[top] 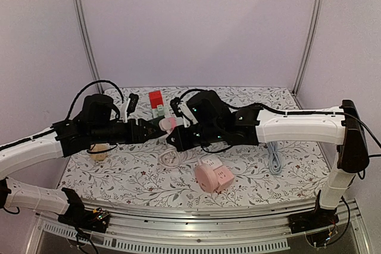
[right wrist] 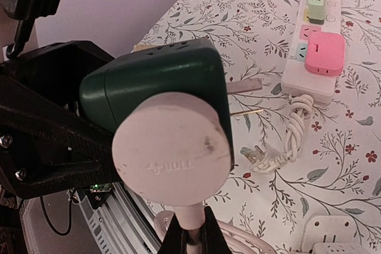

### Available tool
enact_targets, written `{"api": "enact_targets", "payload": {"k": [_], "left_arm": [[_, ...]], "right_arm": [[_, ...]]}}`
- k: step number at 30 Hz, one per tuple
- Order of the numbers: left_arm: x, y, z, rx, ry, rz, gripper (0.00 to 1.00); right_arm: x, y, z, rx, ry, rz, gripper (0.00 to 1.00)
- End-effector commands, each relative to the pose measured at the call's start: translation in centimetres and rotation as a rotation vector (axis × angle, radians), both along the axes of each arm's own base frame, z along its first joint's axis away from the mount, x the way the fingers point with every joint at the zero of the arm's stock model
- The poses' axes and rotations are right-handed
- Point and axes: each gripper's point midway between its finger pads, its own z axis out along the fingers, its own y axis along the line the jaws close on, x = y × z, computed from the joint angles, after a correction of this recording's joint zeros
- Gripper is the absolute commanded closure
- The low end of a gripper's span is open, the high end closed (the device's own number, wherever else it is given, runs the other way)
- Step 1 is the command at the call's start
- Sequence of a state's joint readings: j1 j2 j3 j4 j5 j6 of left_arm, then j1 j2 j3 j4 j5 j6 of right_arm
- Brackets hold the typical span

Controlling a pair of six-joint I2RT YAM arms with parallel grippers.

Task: Pull the plug off the socket

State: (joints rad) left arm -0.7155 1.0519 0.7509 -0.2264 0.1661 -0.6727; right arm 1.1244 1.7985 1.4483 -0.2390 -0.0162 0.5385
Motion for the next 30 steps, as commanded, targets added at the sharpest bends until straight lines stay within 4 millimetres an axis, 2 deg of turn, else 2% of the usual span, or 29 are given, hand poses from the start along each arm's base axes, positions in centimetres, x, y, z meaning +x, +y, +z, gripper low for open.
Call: {"api": "enact_targets", "payload": {"k": [1, 5, 11, 16, 21, 24, 28, 30], "left_arm": [[0.7, 7.5, -7.5, 0.366, 0.109, 0.231, 0.91], [1.3, 5.8, -5.9, 0.253, 0.102, 0.210, 0.91], [1.3, 2.9, -1.4, 0.028, 0.072, 0.116, 0.91], [0.9, 2.1, 1.4, -0.109, 0.067, 0.069, 0.90], [0.8, 2.4, 3.3, -0.207, 0.047, 0.063, 0.90], [0.9, 2.7, 2.6, -0.185, 0.035, 0.066, 0.90], [0.9, 3.9, -2.1, -0.049, 0.091, 0.105, 0.91], [0.8, 4.2, -3.9, -0.003, 0.121, 0.104, 0.92]], "right_arm": [[3.5, -2.9, 4.8, 0.046, -0.056, -0.151, 1.00], [3.9, -2.8, 3.5, 0.015, -0.060, -0.162, 1.00], [4.7, -2.8, -1.1, -0.058, -0.006, -0.191, 1.00], [5.0, -3.4, -4.2, -0.106, 0.021, -0.221, 1.00], [5.2, -3.9, -5.3, -0.124, 0.035, -0.232, 1.00], [5.1, -3.9, -4.8, -0.114, 0.032, -0.228, 1.00], [5.0, -4.1, -2.9, -0.082, 0.015, -0.228, 1.00], [4.9, -4.2, -1.6, -0.057, 0.007, -0.224, 1.00]]}}
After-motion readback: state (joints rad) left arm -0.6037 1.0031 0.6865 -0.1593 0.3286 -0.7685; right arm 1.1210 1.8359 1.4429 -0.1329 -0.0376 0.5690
